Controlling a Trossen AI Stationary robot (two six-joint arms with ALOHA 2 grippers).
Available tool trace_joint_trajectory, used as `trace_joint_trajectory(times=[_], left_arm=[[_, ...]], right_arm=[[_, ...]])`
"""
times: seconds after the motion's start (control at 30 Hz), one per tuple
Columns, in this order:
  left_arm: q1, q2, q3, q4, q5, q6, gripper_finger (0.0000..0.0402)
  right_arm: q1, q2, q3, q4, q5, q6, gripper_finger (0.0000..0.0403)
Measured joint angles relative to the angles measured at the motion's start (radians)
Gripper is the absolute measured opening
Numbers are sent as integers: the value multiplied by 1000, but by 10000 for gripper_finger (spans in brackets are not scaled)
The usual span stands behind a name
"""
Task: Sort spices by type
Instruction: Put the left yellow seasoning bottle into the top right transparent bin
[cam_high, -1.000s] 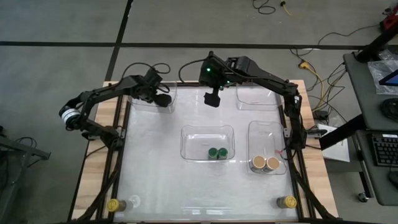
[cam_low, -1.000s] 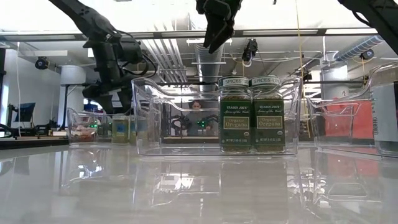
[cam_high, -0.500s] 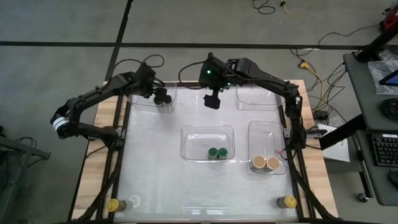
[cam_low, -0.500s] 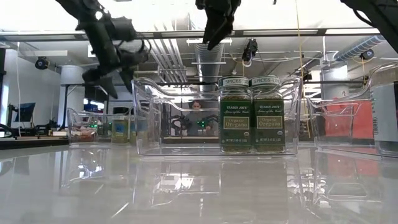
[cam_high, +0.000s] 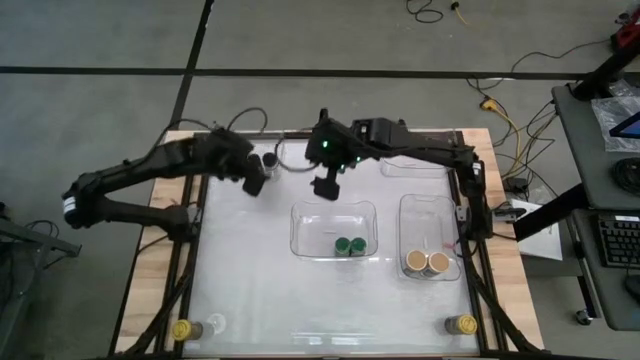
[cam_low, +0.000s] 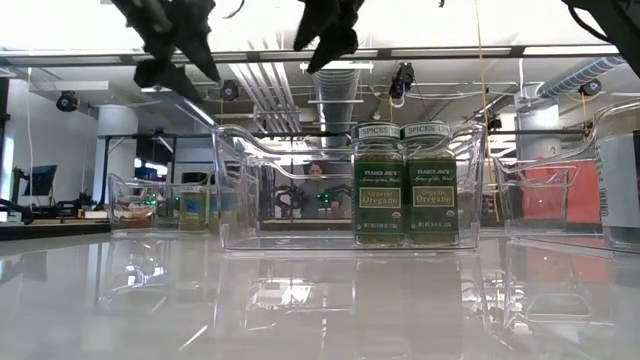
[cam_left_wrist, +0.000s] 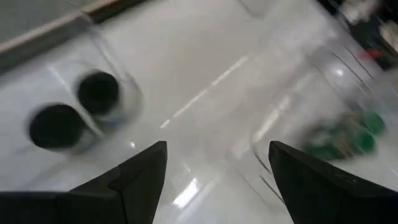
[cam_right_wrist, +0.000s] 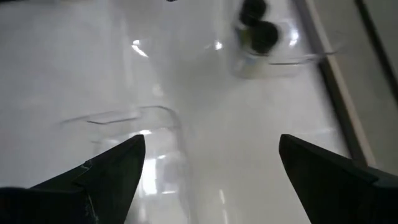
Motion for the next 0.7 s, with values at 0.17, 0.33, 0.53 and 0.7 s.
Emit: trace_joint_trajectory(times=[0.17,0.33,0.53,0.7], left_arm=[[-234,-51,-2,-76,-61,-81,265],[-509,-77,-2,-193,-140,-225,265],[-823,-58,-2,-202,-189,-382,265],[-992,-7,-2,-205,-189,-583,265]], right_arm=[[88,1,-37,95,0,73,361],[176,1,-39,141,97,143,361],[253,1,-40,135,208,241,361],[327,1,-40,138,260,349,361]])
